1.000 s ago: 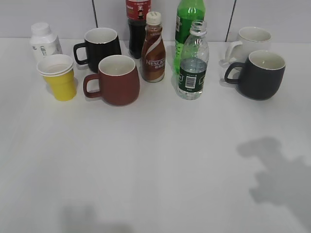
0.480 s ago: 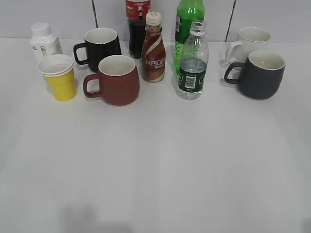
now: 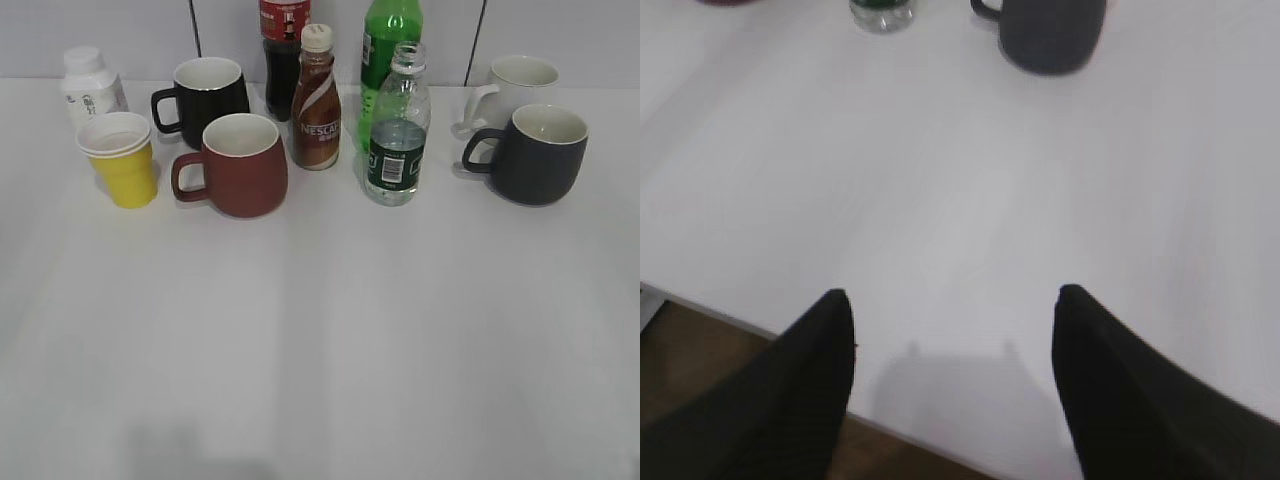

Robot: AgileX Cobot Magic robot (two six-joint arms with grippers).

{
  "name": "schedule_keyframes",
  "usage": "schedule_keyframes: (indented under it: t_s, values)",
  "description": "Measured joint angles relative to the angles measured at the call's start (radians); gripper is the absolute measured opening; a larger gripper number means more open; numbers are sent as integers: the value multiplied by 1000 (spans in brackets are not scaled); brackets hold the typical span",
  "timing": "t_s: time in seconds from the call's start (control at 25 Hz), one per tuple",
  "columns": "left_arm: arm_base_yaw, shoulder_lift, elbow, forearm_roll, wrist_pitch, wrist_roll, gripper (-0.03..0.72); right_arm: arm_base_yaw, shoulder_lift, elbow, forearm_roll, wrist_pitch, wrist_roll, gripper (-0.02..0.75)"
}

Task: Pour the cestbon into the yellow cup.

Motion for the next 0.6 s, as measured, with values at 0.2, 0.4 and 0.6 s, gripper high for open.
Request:
schedule_keyframes:
  t_s: [0.2, 0.4, 0.6]
  values:
    - [0, 0, 1, 1, 0, 0, 547, 0, 0, 13, 6, -32, -2, 464]
    - [0, 0, 1, 0, 0, 0, 547, 0, 0, 13, 6, -37, -2, 461]
    - [0, 0, 1, 0, 0, 2, 524, 0, 0, 13, 6, -39, -2, 459]
